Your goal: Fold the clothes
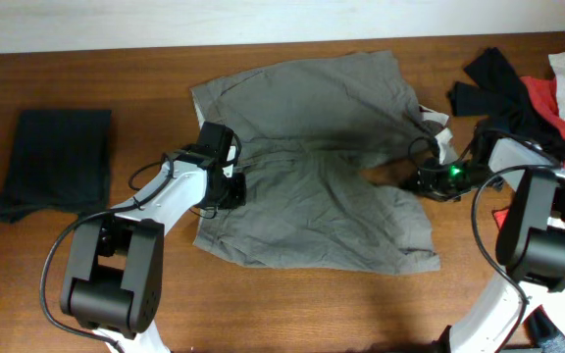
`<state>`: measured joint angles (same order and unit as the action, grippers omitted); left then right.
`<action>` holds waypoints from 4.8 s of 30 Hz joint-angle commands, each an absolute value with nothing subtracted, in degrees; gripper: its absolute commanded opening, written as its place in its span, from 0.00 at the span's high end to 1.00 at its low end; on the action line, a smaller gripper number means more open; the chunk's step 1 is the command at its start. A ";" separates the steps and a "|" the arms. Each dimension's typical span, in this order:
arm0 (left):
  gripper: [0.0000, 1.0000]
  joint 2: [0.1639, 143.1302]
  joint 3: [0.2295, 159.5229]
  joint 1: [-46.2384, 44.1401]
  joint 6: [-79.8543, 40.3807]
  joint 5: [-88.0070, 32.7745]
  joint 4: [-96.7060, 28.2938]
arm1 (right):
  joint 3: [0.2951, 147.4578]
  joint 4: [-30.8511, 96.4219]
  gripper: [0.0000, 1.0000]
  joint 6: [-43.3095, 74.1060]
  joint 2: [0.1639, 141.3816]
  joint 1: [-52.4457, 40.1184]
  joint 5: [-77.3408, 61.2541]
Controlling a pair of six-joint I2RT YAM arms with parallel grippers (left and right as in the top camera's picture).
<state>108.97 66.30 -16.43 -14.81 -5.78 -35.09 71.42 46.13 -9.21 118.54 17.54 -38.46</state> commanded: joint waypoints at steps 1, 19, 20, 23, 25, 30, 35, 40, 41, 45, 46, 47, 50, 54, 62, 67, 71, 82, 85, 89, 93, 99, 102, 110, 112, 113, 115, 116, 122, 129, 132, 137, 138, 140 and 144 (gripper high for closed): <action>0.86 109.82 65.60 -16.49 -15.38 -6.22 -35.14 | 69.43 46.92 0.96 -9.65 121.62 16.82 -34.13; 0.87 109.82 65.60 -16.49 -15.38 -6.22 -35.14 | 95.53 75.33 0.96 -15.00 121.21 23.97 -44.86; 0.86 109.82 65.60 -16.49 -15.38 -6.22 -35.11 | 96.18 75.46 0.96 -14.98 121.21 24.60 -44.95; 0.87 109.82 65.60 -16.49 -15.38 -6.24 -35.11 | 97.17 75.46 0.96 -14.96 121.21 26.87 -45.04; 0.87 109.82 65.60 -16.49 -15.38 -6.22 -35.11 | 97.12 75.81 0.96 -14.06 121.23 28.40 -43.44; 0.86 109.82 65.60 -16.49 -15.38 -6.24 -35.07 | 97.06 76.20 0.95 -4.27 121.23 31.38 -29.56; 0.87 109.82 65.60 -16.49 -15.38 -6.26 -34.96 | 97.14 74.81 0.61 -0.97 121.21 32.34 -26.98; 0.87 109.82 65.60 -16.49 -15.38 -6.26 -34.94 | 100.25 77.80 0.54 -2.81 121.10 31.42 -30.28; 0.87 109.82 65.60 -16.49 -15.38 -6.26 -34.94 | 100.90 78.96 0.55 -4.05 120.84 30.83 -31.42; 0.87 109.82 65.60 -16.49 -15.40 -6.26 -34.89 | 101.10 79.37 0.56 -10.85 119.44 27.88 -38.28; 0.87 109.82 65.60 -16.49 -15.40 -6.28 -34.89 | 101.10 78.96 0.55 -11.62 119.37 27.16 -38.83; 0.87 109.82 65.60 -16.49 -15.40 -6.33 -34.89 | 101.10 77.97 0.52 -11.79 119.39 26.28 -38.72; 0.87 109.82 65.60 -16.49 -15.40 -6.70 -34.70 | 100.57 73.38 0.23 -10.22 119.63 23.92 -33.67; 0.86 109.82 65.60 -16.49 -15.40 -6.70 -34.70 | 99.20 68.05 0.13 -2.70 120.22 21.15 -22.06; 0.87 109.82 65.60 -16.49 -15.38 -6.70 -34.74 | 96.57 67.79 0.06 3.22 122.67 20.69 -20.71; 0.86 109.82 65.60 -16.49 -15.40 -6.70 -34.72 | 94.11 69.58 0.06 6.74 122.69 20.47 -20.93; 0.86 109.82 65.60 -16.49 -15.38 -7.31 -34.72 | 90.19 66.72 0.08 8.08 122.69 19.92 -22.11; 0.86 109.82 65.60 -16.49 -15.38 -7.31 -34.72 | 92.23 63.40 0.96 4.43 122.61 20.93 -32.73; 0.86 109.82 65.60 -16.49 -15.38 -7.31 -34.74 | 95.11 66.72 0.96 0.05 122.48 21.41 -32.34; 0.87 109.82 65.60 -16.49 -15.38 -7.31 -34.74 | 95.92 68.60 0.96 -2.15 122.39 22.24 -28.73; 0.87 109.82 65.60 -16.49 -15.38 -7.31 -34.72 | 95.90 68.82 0.96 -1.39 122.41 23.00 -20.38; 0.86 109.82 65.60 -16.49 -15.38 -7.31 -34.72 | 95.64 65.43 0.76 2.90 122.41 23.07 -10.44; 0.86 109.82 65.60 -16.49 -15.38 -7.31 -34.68 | 95.68 62.94 0.71 2.85 122.41 23.05 -11.03; 0.87 109.82 65.60 -16.49 -15.38 -7.31 -34.68 | 108.03 77.89 0.73 -7.97 121.16 22.65 -36.18; 0.87 109.82 65.60 -16.49 -15.38 -7.31 -34.68 | 109.80 81.95 0.76 -9.72 120.51 21.45 -37.19; 0.86 109.82 65.60 -16.49 -15.38 -7.31 -34.68 | 109.82 82.37 0.78 -10.07 120.22 20.75 -36.56; 0.86 109.82 65.60 -16.49 -15.40 -7.35 -34.63 | 109.65 82.02 0.87 -10.11 120.38 19.29 -34.63; 0.86 109.82 65.60 -16.51 -15.38 -7.60 -34.50 | 109.03 81.25 0.93 -10.09 120.73 18.33 -33.80; 0.87 109.82 65.60 -16.49 -15.38 -7.75 -34.50 | 101.43 74.54 0.96 -9.37 122.19 13.54 -33.76; 0.86 109.82 65.60 -16.49 -15.35 -7.27 -34.92 | 87.26 59.35 0.96 -0.40 122.41 12.91 -19.00; 0.86 109.82 65.60 -16.49 -15.38 -7.29 -34.87 | 83.94 54.92 0.96 0.34 122.41 14.04 -15.27; 0.86 109.82 65.60 -16.49 -15.38 -7.33 -34.48 | 82.70 50.48 0.90 0.34 122.41 15.53 -11.62; 0.87 109.82 65.60 -16.49 -15.38 -7.33 -34.48 | 82.72 49.80 0.89 0.51 122.41 15.84 -10.46; 0.87 109.82 65.60 -16.49 -15.38 -7.31 -34.48 | 82.83 48.36 0.88 1.65 122.41 16.53 -8.16; 0.87 109.82 65.60 -16.49 -15.35 -7.29 -34.52 | 82.85 45.65 0.82 3.44 122.41 17.72 -7.94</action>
<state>108.97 66.22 -16.56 -14.81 -7.18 -34.59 83.99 47.33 1.54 121.34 15.42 -16.67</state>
